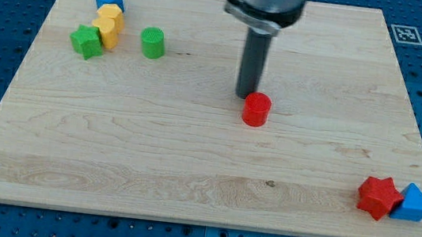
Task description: Push the red circle close to the red star
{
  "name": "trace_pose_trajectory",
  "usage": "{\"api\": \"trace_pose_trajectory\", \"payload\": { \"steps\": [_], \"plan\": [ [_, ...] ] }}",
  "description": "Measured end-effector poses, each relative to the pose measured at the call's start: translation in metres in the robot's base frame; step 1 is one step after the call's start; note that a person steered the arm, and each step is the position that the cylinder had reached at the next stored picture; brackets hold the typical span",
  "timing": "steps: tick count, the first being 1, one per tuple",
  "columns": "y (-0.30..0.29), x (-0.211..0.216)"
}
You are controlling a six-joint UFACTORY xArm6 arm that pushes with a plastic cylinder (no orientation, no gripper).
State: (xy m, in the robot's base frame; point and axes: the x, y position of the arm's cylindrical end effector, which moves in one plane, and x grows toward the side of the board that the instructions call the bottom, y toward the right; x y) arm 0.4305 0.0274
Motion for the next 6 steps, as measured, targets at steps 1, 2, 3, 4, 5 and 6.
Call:
{"api": "trace_pose_trajectory", "payload": {
  "steps": [1,2,3,4,5,6],
  "plan": [
    [0.001,0.021],
    [0.062,0.046],
    [0.126,0.059],
    [0.133,0.059],
    [0.137,0.064],
    [0.147,0.076]
  ]
}}
